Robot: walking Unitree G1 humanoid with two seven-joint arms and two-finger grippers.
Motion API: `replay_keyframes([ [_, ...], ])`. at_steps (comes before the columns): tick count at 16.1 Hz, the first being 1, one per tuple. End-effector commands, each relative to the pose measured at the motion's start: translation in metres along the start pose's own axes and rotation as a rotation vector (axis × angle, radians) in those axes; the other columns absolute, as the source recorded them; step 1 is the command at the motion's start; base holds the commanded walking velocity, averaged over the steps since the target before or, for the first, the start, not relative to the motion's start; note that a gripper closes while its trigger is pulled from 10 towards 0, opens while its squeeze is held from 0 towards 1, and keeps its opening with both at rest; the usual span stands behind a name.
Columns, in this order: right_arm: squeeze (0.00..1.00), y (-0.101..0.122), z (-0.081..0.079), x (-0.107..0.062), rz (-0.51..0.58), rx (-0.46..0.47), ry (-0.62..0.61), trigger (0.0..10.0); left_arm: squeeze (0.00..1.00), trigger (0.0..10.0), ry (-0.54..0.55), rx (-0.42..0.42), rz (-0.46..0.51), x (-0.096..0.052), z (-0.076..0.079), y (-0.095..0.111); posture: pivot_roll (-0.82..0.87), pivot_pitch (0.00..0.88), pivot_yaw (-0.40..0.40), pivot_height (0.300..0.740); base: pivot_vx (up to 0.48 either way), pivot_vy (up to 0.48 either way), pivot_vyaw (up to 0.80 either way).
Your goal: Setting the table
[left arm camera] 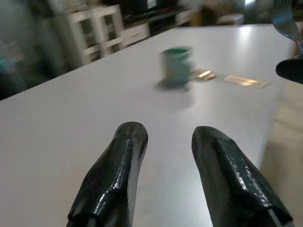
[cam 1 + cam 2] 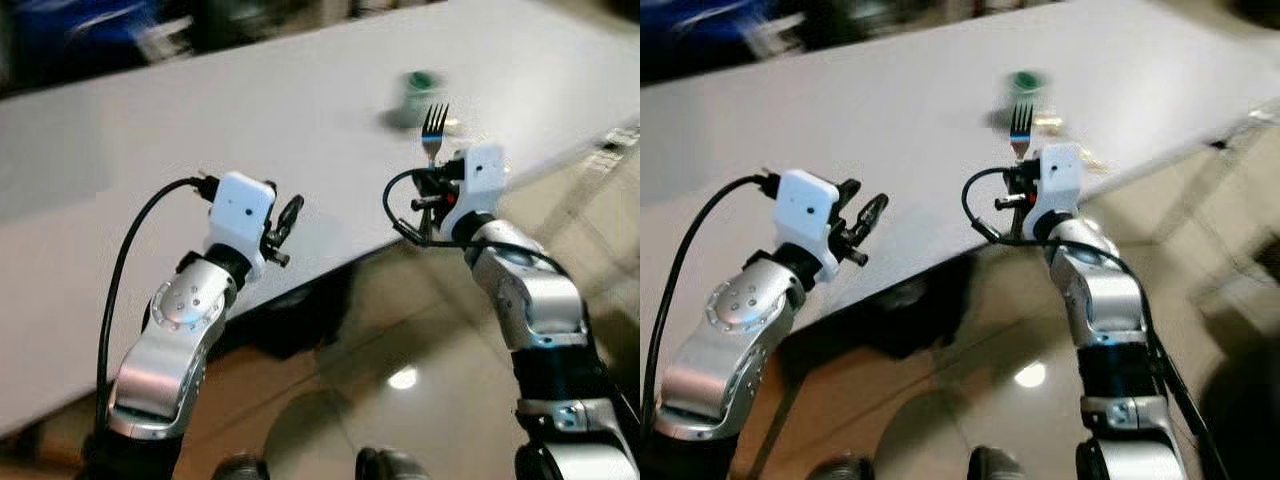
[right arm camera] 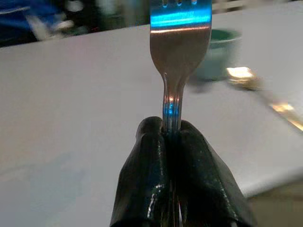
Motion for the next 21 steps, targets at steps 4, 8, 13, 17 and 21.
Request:
replay_keyframes([
  [4,0.00,0.011,-0.008,0.002,0.017,-0.014,0.035,10.0,0.00,10.0,0.021,0.015,0.003,0.001,-0.004,0.000,-0.04,0.102,-0.003,0.740,0.335,0.000,0.00],
  [8,0.00,0.011,-0.015,0.004,0.004,-0.088,0.069,10.0,0.00,10.0,0.030,0.020,0.007,0.000,-0.007,0.001,-0.03,0.101,-0.008,0.740,0.335,0.000,0.60],
  [13,0.00,0.017,-0.005,-0.004,0.012,-0.024,0.022,10.0,0.00,10.0,0.029,0.019,0.007,0.000,-0.008,0.000,-0.04,0.097,-0.007,0.740,0.335,0.000,0.16],
  [17,0.00,0.016,0.008,-0.012,0.008,0.028,-0.113,10.0,0.00,10.0,-0.014,0.012,-0.002,0.004,-0.002,-0.003,-0.05,0.101,0.022,0.740,0.336,0.000,0.00],
  [21,0.00,0.003,0.005,-0.014,-0.086,-0.075,-0.031,10.0,0.00,10.0,-0.100,0.019,-0.008,0.005,0.009,-0.002,-0.05,0.101,0.007,0.740,0.162,0.000,0.00],
])
Point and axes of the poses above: a point about 5 cm out from each wrist's last joint towards the gripper, its own x axis pointing out of the wrist towards the gripper, its own y axis along the axis of the wrist's last joint, z = x × y, the point moved 1 cm from there along x, pointing out of the wrist towards the gripper, and after that the axes turned 6 degrees about -x, right-handed, at the moved point
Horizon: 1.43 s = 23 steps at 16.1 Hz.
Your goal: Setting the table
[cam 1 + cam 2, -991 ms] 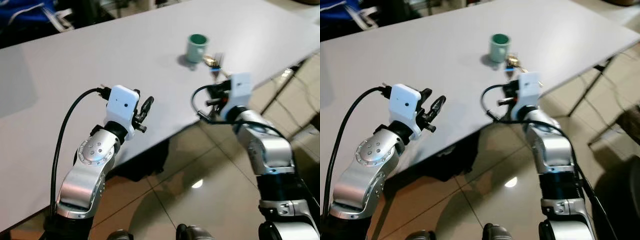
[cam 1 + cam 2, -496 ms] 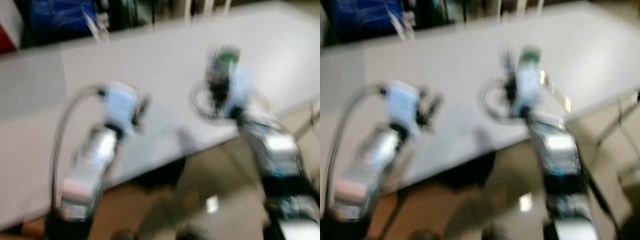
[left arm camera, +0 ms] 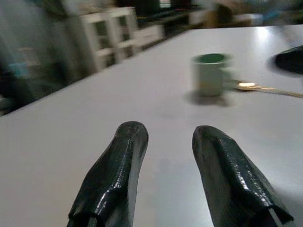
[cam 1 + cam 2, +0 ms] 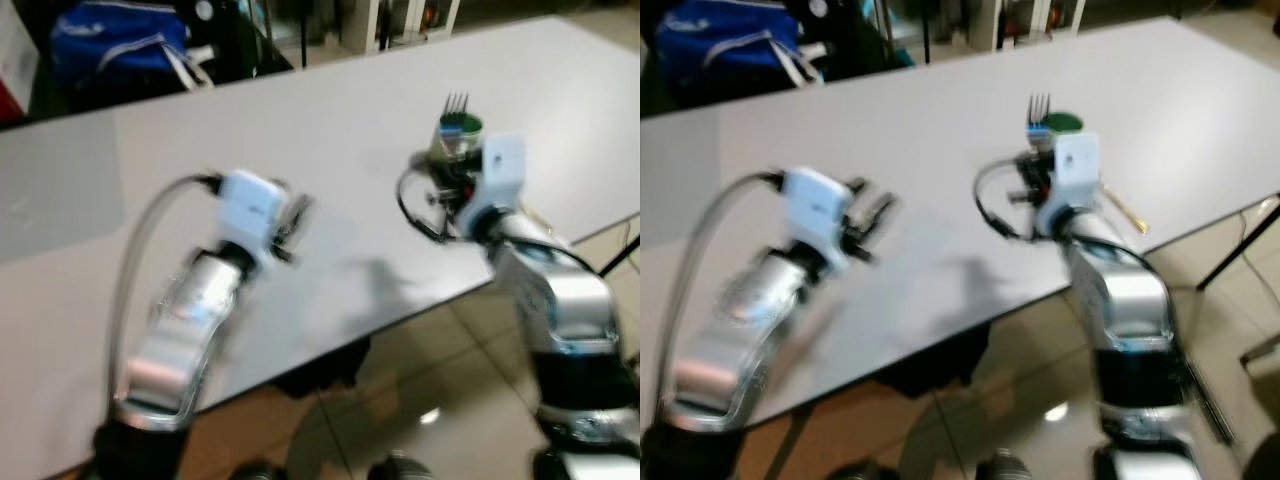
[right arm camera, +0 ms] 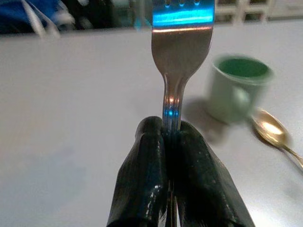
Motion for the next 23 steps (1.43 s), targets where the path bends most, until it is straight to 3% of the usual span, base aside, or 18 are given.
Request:
replay_keyframes([
  [1,0.00,0.000,-0.010,0.002,-0.011,-0.016,0.047,10.0,0.00,10.0,0.004,0.023,-0.004,-0.004,-0.005,0.001,-0.05,0.102,0.002,0.740,0.000,0.000,0.00],
  [8,0.00,-0.018,-0.017,0.007,-0.133,0.011,0.129,10.0,0.00,10.0,0.003,0.019,-0.031,-0.009,-0.008,-0.006,-0.04,0.103,-0.001,0.740,0.000,0.000,0.00],
  [13,0.00,-0.031,-0.027,0.034,-0.268,0.059,0.192,10.0,0.00,10.0,-0.046,0.031,-0.075,-0.013,-0.006,-0.011,-0.03,0.099,-0.008,0.740,0.000,0.000,0.00],
  [16,0.00,-0.042,-0.029,0.051,-0.415,0.074,0.214,10.0,0.00,10.0,-0.190,0.016,-0.125,-0.024,0.009,-0.015,-0.02,0.098,-0.018,0.740,0.000,0.000,0.00],
  [19,0.00,-0.037,-0.030,0.058,-0.424,0.147,0.225,10.0,0.00,10.0,-0.288,-0.012,-0.157,-0.032,0.020,-0.018,-0.02,0.100,-0.011,0.740,0.000,0.000,0.00],
  [23,0.00,-0.044,-0.035,0.061,-0.518,0.102,0.274,10.0,0.00,10.0,-0.365,-0.013,-0.204,-0.038,0.030,-0.023,-0.02,0.100,-0.010,0.740,0.000,0.000,0.00],
])
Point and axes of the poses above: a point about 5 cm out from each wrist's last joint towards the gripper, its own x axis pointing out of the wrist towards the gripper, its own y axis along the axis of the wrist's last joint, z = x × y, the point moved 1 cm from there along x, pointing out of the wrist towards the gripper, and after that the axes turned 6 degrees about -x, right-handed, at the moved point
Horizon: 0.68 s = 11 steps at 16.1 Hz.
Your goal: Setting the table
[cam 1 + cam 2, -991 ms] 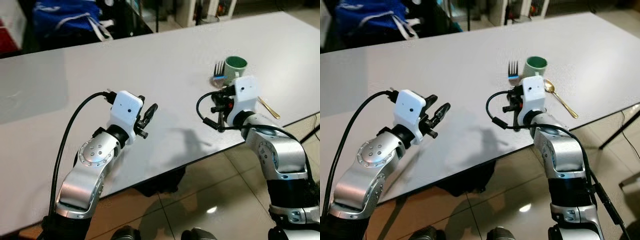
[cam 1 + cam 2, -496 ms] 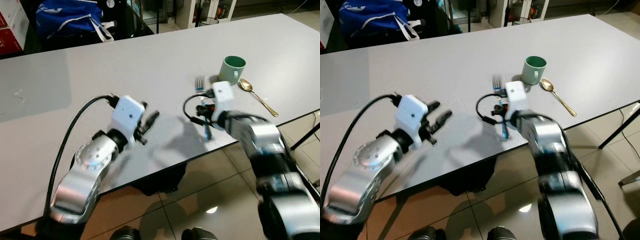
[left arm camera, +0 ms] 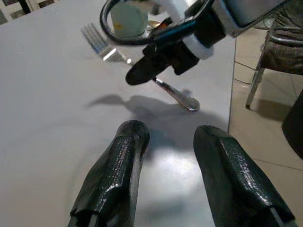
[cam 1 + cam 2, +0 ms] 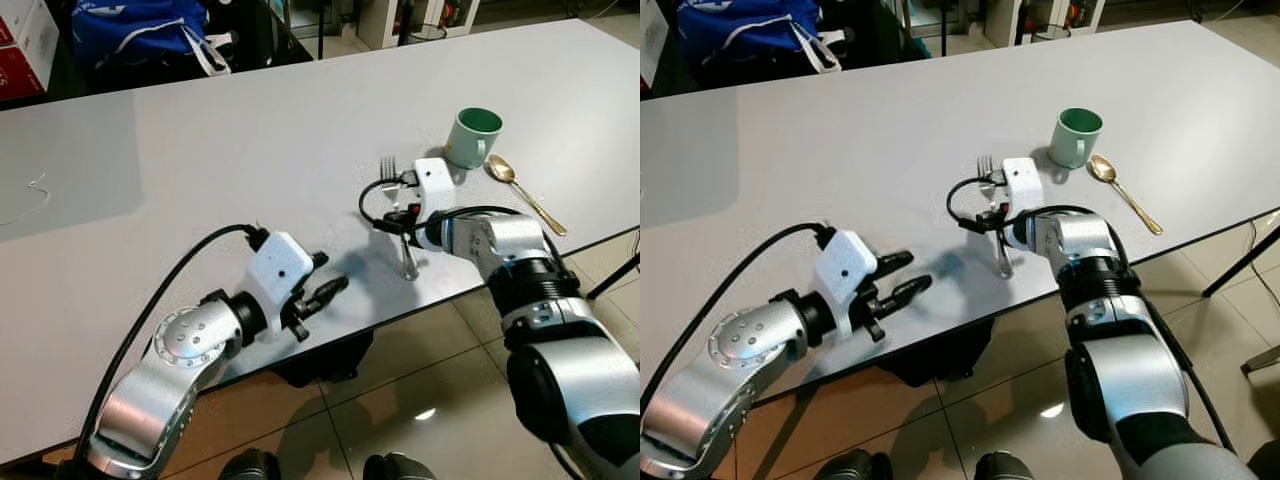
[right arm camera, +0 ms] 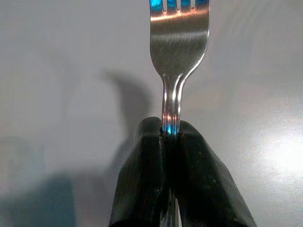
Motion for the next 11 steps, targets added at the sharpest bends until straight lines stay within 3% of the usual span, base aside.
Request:
replay_keyframes([
  [1,0.00,-0.0102,0.0003,0.0032,-0.070,-0.008,0.006,10.0,0.00,10.0,-0.033,0.002,-0.002,-0.0015,0.0052,0.0021,-0.02,0.100,-0.010,0.740,0.000,0.000,0.00],
  [7,0.00,-0.0153,0.0026,0.0045,-0.158,-0.048,0.041,10.0,0.00,10.0,-0.057,-0.003,-0.025,-0.0015,0.0063,0.0007,-0.02,0.103,-0.011,0.740,0.000,0.000,0.00],
  [11,0.00,-0.0180,0.0043,0.0066,-0.165,-0.024,0.010,10.0,0.00,10.0,-0.062,-0.009,-0.020,0.0004,0.0080,0.0023,-0.02,0.102,-0.010,0.740,0.000,0.000,0.00],
])
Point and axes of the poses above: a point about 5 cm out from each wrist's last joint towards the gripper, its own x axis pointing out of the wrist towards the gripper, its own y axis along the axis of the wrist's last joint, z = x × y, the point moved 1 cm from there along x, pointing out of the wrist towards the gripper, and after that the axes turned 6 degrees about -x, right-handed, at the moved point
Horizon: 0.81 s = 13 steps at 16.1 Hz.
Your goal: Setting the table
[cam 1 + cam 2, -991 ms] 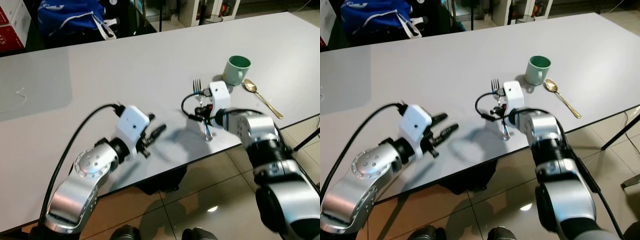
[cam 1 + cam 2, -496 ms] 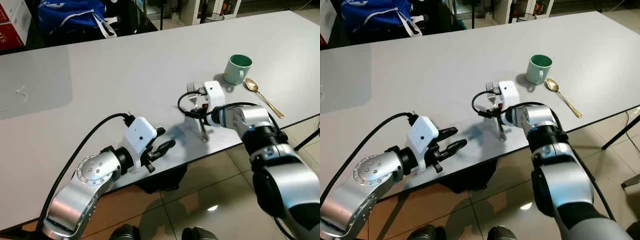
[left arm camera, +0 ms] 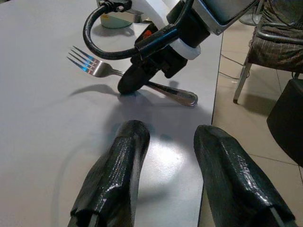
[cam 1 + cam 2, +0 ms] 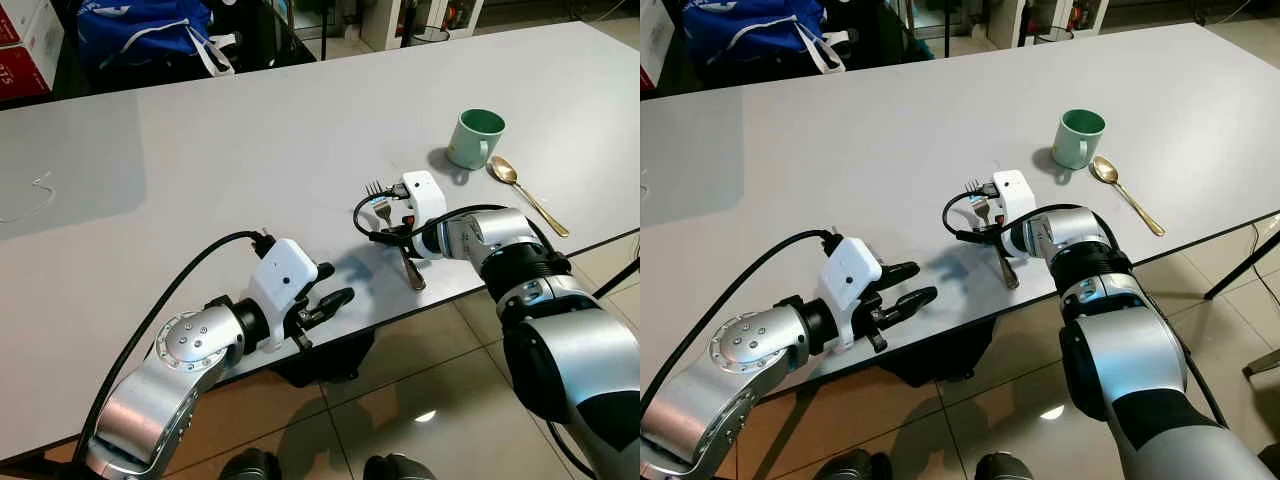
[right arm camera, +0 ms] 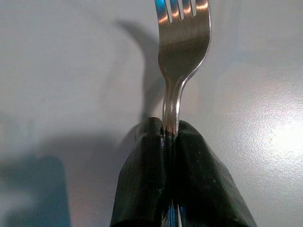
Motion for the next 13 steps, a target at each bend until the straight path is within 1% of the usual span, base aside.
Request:
replay_keyframes([
  [1,0.00,-0.009,0.003,0.002,-0.037,0.031,-0.027,10.0,0.00,10.0,-0.019,0.018,0.015,0.000,0.003,0.006,-0.02,0.102,-0.009,0.740,0.000,0.000,0.00],
  [2,0.13,-0.009,0.004,0.002,-0.035,0.051,-0.030,10.0,0.00,10.0,-0.020,0.018,0.014,0.000,0.003,0.006,-0.02,0.102,-0.009,0.740,0.000,0.000,0.00],
  [3,0.33,-0.009,0.004,0.002,-0.032,0.079,-0.033,10.0,0.00,10.0,-0.020,0.017,0.016,0.000,0.004,0.006,-0.02,0.102,-0.011,0.740,0.000,0.000,0.00],
  [4,0.47,-0.010,0.004,0.003,-0.032,0.082,-0.036,10.0,0.00,10.0,-0.019,0.018,0.016,0.000,0.003,0.006,-0.02,0.103,-0.011,0.740,0.000,0.000,0.00],
  [5,0.76,-0.010,0.005,0.003,-0.033,0.083,-0.043,10.0,0.00,10.0,-0.018,0.018,0.015,0.000,0.003,0.007,-0.02,0.103,-0.010,0.740,0.000,0.000,0.00],
  [6,0.77,-0.010,0.005,0.003,-0.033,0.083,-0.043,10.0,0.00,10.0,-0.018,0.018,0.014,0.000,0.003,0.007,-0.02,0.103,-0.010,0.740,0.000,0.000,0.00],
  [7,0.81,-0.011,0.005,0.003,-0.034,0.082,-0.043,10.0,0.00,10.0,-0.018,0.018,0.014,0.000,0.003,0.007,-0.02,0.103,-0.010,0.740,0.000,0.000,0.00],
  [8,0.87,-0.011,0.005,0.003,-0.033,0.080,-0.045,10.0,0.00,10.0,-0.019,0.019,0.014,0.000,0.003,0.007,-0.02,0.102,-0.009,0.740,0.000,0.000,0.00],
  [10,0.93,-0.011,0.007,0.003,-0.029,0.063,-0.062,10.0,0.00,10.0,-0.018,0.021,0.015,0.001,0.003,0.007,-0.02,0.100,-0.010,0.740,0.000,0.000,0.00],
  [11,0.93,-0.010,0.008,0.003,-0.027,0.060,-0.065,10.0,0.00,10.0,-0.017,0.021,0.016,0.001,0.003,0.007,-0.02,0.100,-0.010,0.740,0.000,0.000,0.00],
  [12,0.90,-0.005,0.014,0.000,-0.007,0.011,-0.106,10.0,0.00,10.0,-0.011,0.028,0.016,0.002,0.002,0.008,-0.01,0.094,-0.012,0.740,0.000,0.000,0.00],
  [13,0.80,-0.002,0.016,-0.002,0.006,-0.005,-0.117,10.0,0.00,10.0,0.000,0.032,0.019,0.001,0.001,0.008,-0.01,0.094,-0.012,0.740,0.000,0.000,0.00],
])
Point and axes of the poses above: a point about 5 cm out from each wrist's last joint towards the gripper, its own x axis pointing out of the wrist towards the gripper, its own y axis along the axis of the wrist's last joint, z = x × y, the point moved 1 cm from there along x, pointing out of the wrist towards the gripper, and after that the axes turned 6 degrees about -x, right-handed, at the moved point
